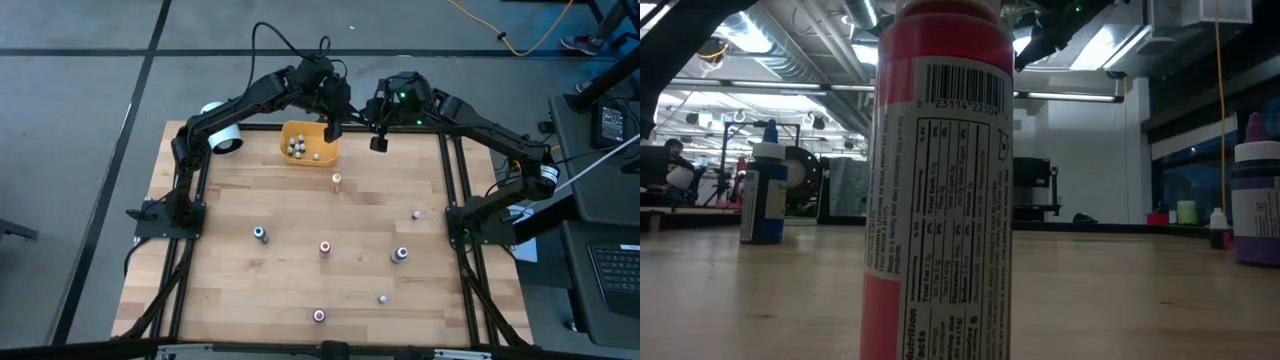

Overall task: Pick & Place food coloring
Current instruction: Put the small blue food coloring bottle into the yellow bin

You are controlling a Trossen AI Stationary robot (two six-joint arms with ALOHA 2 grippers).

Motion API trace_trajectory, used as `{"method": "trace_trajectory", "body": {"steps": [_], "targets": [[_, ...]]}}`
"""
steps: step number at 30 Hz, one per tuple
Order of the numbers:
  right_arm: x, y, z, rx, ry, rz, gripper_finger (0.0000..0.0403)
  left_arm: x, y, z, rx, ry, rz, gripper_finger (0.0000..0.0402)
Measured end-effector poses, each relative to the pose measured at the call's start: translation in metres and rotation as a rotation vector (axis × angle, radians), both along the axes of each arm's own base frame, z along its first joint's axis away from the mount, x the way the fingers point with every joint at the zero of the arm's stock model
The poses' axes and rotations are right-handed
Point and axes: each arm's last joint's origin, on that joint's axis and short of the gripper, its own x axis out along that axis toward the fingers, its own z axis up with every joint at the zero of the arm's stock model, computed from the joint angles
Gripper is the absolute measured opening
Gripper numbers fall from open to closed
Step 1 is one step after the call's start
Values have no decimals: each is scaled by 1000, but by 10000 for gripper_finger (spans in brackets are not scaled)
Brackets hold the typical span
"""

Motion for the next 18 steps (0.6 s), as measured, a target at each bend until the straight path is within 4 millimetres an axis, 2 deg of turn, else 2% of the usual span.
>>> {"method": "trace_trajectory", "body": {"steps": [5, 18], "targets": [[0, 0, 0, -4, -5, 0, 114, 0, 0, 0, 1, 0, 2, 63], [-1, -1, 2, -39, 1, -39, 117, -3, 5, 0, 23, 11, 47, 60]]}}
